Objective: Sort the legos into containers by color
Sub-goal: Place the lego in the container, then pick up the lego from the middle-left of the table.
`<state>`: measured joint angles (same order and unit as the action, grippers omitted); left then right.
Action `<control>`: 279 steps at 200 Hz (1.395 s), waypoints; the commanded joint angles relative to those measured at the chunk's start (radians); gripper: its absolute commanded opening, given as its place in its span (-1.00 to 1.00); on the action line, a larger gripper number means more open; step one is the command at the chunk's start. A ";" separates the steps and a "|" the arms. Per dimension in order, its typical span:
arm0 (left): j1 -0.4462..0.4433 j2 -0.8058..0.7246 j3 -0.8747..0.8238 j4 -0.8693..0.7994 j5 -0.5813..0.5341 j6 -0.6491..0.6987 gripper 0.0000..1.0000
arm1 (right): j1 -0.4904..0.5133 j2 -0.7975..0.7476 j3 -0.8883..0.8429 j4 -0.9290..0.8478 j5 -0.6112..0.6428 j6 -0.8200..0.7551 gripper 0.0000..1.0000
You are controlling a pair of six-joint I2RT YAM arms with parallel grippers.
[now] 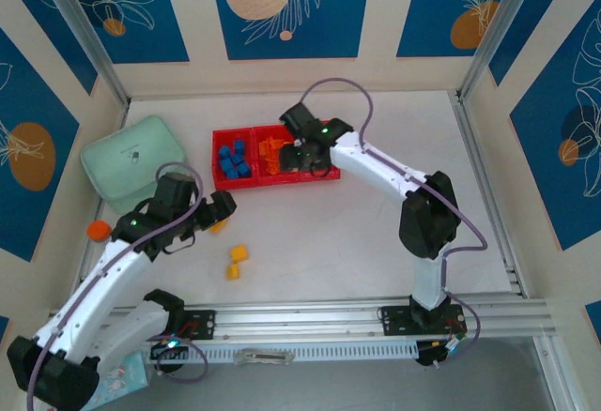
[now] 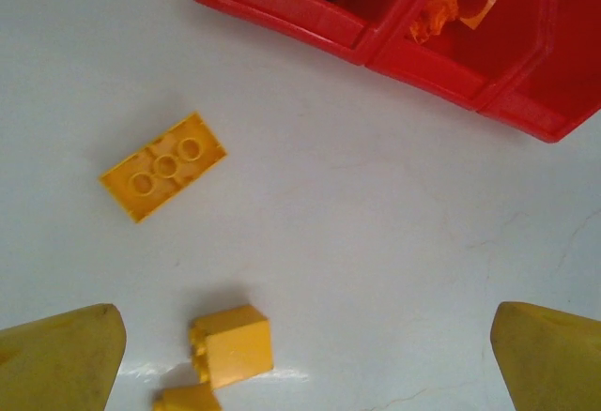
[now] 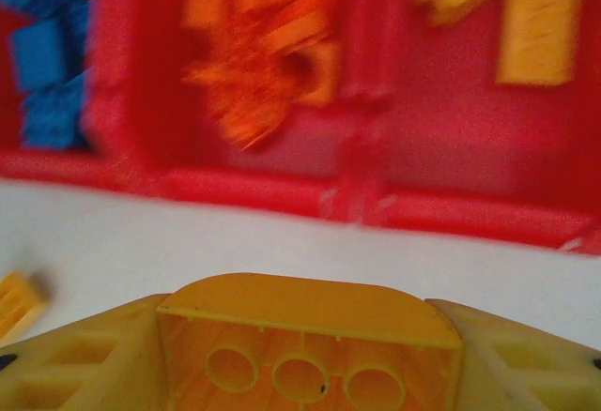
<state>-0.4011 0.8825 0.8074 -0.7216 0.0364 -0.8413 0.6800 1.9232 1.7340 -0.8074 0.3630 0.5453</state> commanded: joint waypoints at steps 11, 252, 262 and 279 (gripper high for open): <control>0.010 0.072 0.039 0.121 0.087 0.030 0.99 | -0.103 0.103 0.093 -0.005 0.022 -0.070 0.23; 0.167 0.432 0.137 0.097 0.174 0.278 0.99 | 0.113 -0.358 -0.482 0.189 -0.206 0.022 0.99; 0.176 0.458 0.133 0.100 0.164 0.286 0.99 | 0.130 -0.374 -0.511 0.194 -0.206 0.042 0.98; 0.196 0.493 0.105 0.126 0.150 0.292 0.99 | 0.146 -0.398 -0.562 0.214 -0.215 0.079 0.99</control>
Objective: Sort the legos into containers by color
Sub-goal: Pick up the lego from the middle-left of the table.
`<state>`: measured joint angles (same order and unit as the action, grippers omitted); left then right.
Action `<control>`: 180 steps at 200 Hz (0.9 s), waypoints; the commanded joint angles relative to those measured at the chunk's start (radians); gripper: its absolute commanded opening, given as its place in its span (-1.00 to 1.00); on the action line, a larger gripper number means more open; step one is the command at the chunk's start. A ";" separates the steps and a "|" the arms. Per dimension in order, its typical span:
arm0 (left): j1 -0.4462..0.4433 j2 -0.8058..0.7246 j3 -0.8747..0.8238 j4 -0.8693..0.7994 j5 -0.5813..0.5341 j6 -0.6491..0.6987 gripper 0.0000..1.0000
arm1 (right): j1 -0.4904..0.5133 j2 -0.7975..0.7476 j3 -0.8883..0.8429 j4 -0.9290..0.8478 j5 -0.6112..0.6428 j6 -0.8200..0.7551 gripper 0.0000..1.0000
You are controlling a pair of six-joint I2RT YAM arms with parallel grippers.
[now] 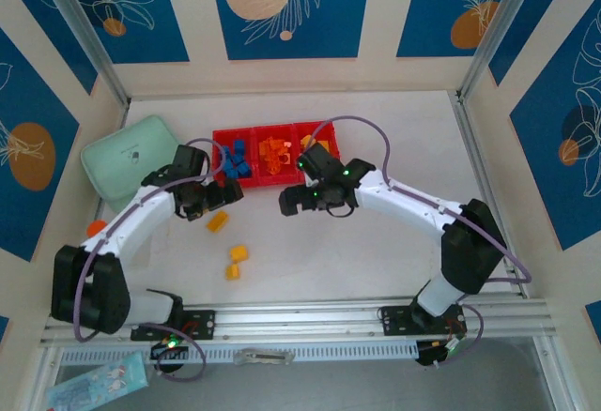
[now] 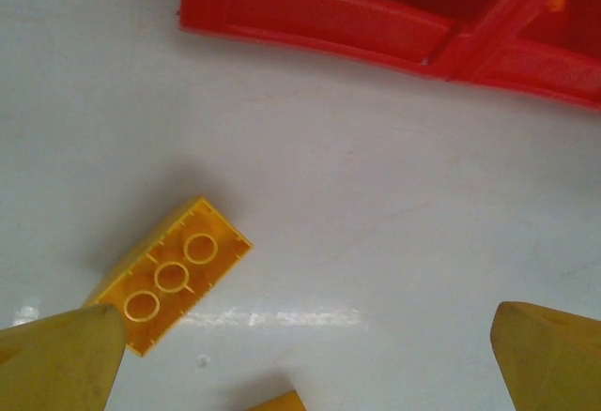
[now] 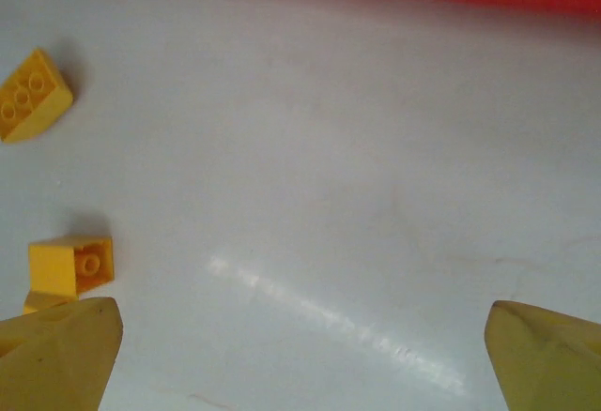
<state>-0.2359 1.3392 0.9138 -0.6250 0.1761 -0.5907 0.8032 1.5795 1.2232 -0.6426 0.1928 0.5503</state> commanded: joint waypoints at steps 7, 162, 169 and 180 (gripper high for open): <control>0.040 0.054 -0.007 0.033 0.010 0.044 0.99 | 0.026 -0.063 -0.071 0.059 -0.050 0.090 0.98; -0.027 0.205 -0.117 0.098 -0.036 0.069 0.51 | 0.007 -0.061 -0.103 0.066 -0.038 0.109 0.99; -0.038 0.208 -0.114 0.097 -0.040 0.069 0.45 | 0.007 -0.061 -0.102 0.064 -0.036 0.108 0.99; -0.056 0.217 -0.103 0.090 -0.060 0.071 0.41 | 0.008 -0.059 -0.100 0.064 -0.035 0.109 0.99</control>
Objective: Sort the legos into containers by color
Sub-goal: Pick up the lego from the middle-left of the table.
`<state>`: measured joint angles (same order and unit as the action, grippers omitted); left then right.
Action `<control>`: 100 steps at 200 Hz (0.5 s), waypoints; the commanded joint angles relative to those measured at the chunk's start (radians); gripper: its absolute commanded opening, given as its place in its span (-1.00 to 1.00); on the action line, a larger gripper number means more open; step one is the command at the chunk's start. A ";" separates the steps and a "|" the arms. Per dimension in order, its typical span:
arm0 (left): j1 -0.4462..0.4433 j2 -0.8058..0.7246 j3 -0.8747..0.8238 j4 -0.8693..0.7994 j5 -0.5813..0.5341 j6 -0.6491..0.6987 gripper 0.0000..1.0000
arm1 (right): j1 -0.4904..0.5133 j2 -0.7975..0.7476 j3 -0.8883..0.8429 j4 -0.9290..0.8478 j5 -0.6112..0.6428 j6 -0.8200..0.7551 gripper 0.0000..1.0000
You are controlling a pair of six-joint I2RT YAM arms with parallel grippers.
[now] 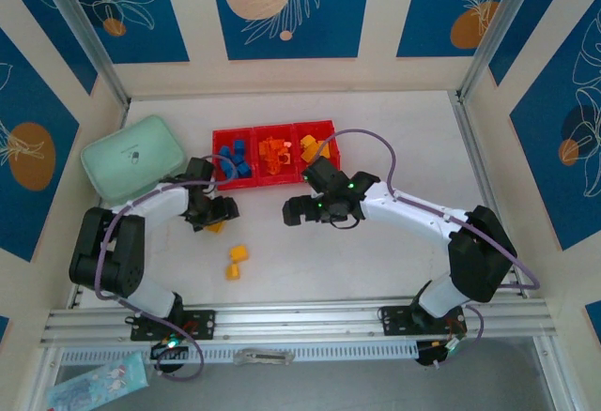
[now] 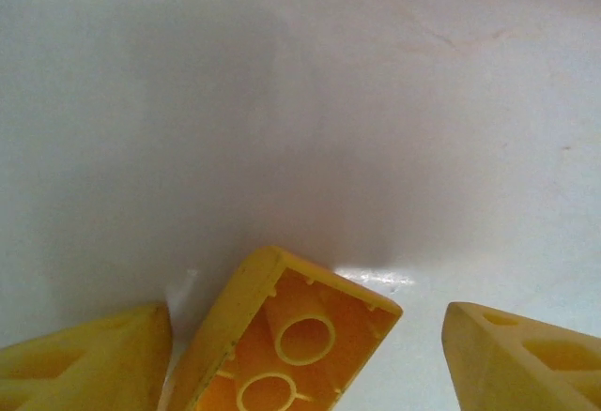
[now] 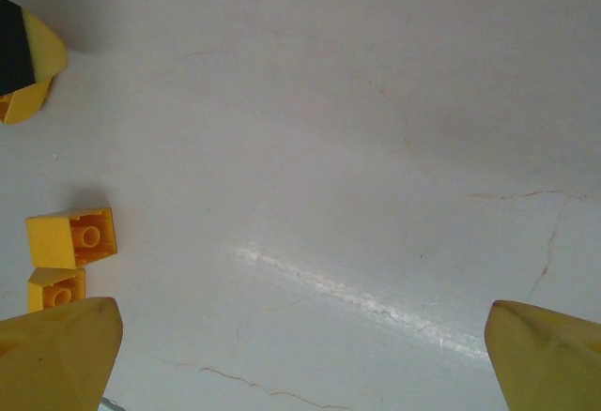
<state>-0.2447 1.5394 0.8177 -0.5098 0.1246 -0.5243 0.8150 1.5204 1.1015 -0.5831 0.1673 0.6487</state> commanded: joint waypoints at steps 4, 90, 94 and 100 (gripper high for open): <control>-0.053 0.020 -0.002 -0.030 -0.019 0.005 0.39 | -0.004 -0.002 0.020 0.005 -0.008 0.011 0.99; -0.132 0.073 0.055 -0.111 -0.154 0.009 -0.10 | -0.011 -0.016 0.011 0.003 0.001 0.016 0.99; -0.134 0.073 0.055 -0.113 -0.155 0.009 -0.13 | -0.012 -0.017 0.011 0.003 0.003 0.016 0.99; -0.137 0.070 0.059 -0.118 -0.159 0.010 -0.16 | -0.013 -0.017 0.011 0.003 0.003 0.014 0.99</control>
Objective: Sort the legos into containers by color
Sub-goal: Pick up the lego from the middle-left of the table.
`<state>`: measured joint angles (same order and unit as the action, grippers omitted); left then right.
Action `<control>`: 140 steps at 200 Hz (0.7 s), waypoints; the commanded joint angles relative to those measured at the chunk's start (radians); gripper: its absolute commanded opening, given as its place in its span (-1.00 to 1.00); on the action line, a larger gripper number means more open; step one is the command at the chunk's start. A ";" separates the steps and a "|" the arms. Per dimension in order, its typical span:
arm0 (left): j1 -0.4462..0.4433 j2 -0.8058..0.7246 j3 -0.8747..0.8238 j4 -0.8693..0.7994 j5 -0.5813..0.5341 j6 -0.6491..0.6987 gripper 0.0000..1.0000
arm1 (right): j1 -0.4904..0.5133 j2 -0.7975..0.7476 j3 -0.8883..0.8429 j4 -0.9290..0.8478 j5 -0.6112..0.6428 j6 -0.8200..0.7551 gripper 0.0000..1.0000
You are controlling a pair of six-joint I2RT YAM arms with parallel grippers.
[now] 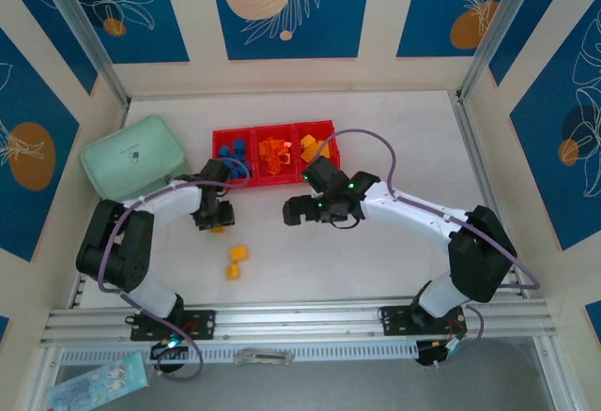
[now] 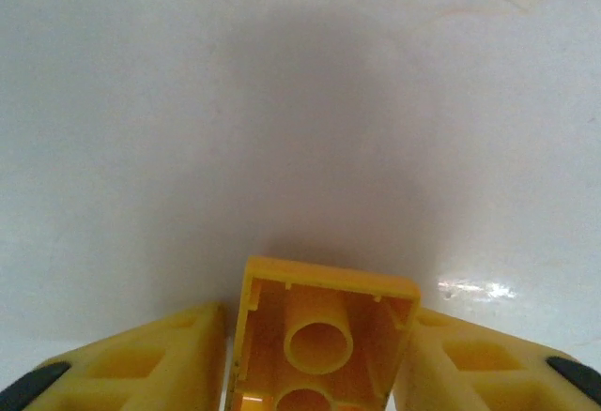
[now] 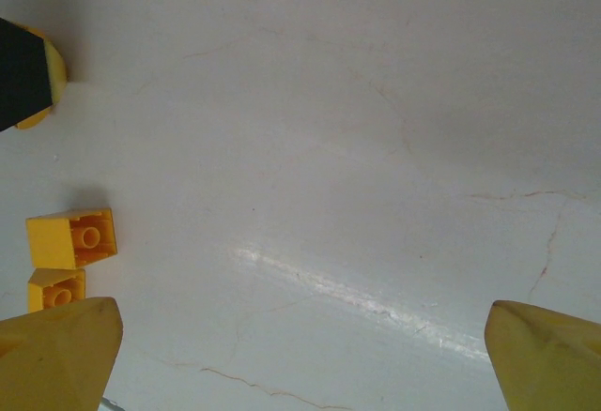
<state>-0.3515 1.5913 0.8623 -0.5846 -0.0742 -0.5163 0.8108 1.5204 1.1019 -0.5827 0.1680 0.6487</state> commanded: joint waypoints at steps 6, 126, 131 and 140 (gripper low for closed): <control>-0.033 0.017 0.017 -0.051 0.034 0.002 -0.19 | -0.010 -0.019 0.010 0.003 0.004 0.014 0.99; -0.161 -0.126 0.234 -0.143 0.073 -0.040 -0.58 | -0.242 -0.155 -0.037 -0.069 -0.024 0.011 0.99; -0.171 -0.119 0.258 -0.141 0.075 -0.044 -0.58 | -0.256 -0.162 -0.040 -0.074 -0.023 0.008 0.98; -0.191 -0.103 0.303 -0.135 0.078 -0.048 -0.60 | -0.280 -0.176 -0.047 -0.081 -0.024 0.001 0.99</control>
<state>-0.4984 1.4799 1.0672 -0.7147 -0.0399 -0.5339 0.5804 1.3880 1.0840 -0.6022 0.1562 0.6590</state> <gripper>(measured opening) 0.322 0.992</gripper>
